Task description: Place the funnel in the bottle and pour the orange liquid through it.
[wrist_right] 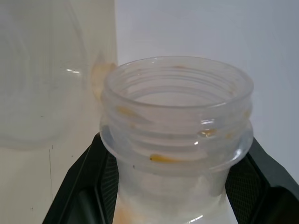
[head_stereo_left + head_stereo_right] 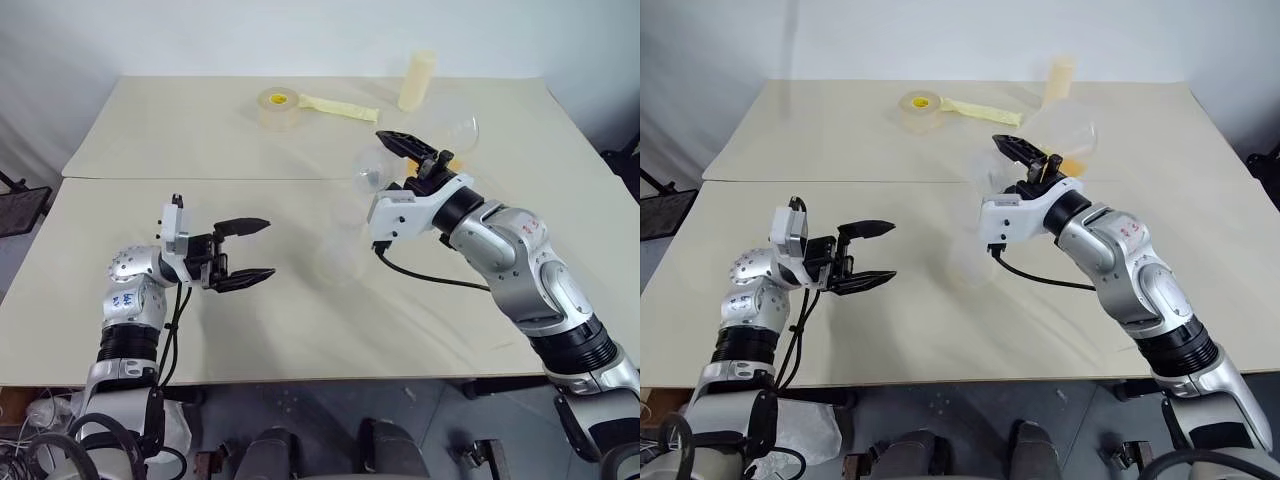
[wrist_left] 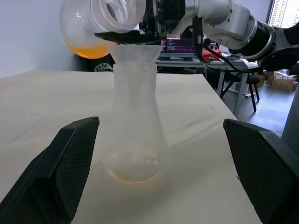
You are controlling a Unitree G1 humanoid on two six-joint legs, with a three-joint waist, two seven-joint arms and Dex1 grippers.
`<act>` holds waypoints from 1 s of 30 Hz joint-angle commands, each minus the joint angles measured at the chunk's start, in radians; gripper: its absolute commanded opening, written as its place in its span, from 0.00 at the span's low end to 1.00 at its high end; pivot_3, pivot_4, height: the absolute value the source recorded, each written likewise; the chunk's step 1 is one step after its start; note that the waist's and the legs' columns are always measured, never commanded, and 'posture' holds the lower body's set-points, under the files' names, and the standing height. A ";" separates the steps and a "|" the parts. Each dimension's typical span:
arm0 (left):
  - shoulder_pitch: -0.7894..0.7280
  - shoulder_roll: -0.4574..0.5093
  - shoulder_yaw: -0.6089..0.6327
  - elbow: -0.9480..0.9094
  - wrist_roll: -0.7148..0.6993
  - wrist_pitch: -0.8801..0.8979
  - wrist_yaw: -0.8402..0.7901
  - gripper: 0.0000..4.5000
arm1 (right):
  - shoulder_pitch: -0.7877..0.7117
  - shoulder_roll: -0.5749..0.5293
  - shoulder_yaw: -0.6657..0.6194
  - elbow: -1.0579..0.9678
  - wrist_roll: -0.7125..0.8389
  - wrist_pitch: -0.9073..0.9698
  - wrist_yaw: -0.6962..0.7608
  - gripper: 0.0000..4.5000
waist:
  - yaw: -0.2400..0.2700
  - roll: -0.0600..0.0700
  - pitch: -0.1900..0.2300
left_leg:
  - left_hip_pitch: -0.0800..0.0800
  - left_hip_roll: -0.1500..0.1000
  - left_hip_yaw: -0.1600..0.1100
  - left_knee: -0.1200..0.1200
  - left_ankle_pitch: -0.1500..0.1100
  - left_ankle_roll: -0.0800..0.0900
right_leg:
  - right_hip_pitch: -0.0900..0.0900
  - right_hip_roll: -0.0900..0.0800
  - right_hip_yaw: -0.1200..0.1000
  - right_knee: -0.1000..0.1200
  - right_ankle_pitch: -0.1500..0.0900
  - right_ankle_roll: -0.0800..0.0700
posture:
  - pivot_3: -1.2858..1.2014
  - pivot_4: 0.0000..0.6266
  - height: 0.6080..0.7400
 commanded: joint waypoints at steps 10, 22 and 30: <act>-0.017 -0.001 0.006 -0.007 -0.015 -0.001 -0.006 1.00 | -0.044 -0.009 -0.037 0.030 -0.119 -0.120 -0.032 0.57 | -0.003 0.000 0.000 | 0.000 0.000 0.000 0.000 0.000 0.000 | 0.000 0.000 0.000 0.000 0.000 0.000 | 0.52 0.24 1.00; -0.012 -0.002 0.006 -0.015 -0.015 0.006 0.001 1.00 | -0.076 -0.016 -0.045 0.075 -0.185 -0.195 -0.058 0.57 | -0.003 0.000 0.000 | 0.000 0.000 0.000 0.000 0.000 0.000 | 0.000 0.000 0.000 0.000 0.000 0.000 | 0.52 0.24 1.00; -0.010 -0.004 0.006 -0.019 -0.017 0.009 0.002 1.00 | -0.092 -0.022 -0.049 0.093 -0.209 -0.229 -0.073 0.57 | -0.004 0.000 0.000 | 0.000 0.000 -0.001 0.000 0.000 0.000 | 0.000 0.000 0.000 0.000 0.000 0.000 | 0.52 0.24 1.00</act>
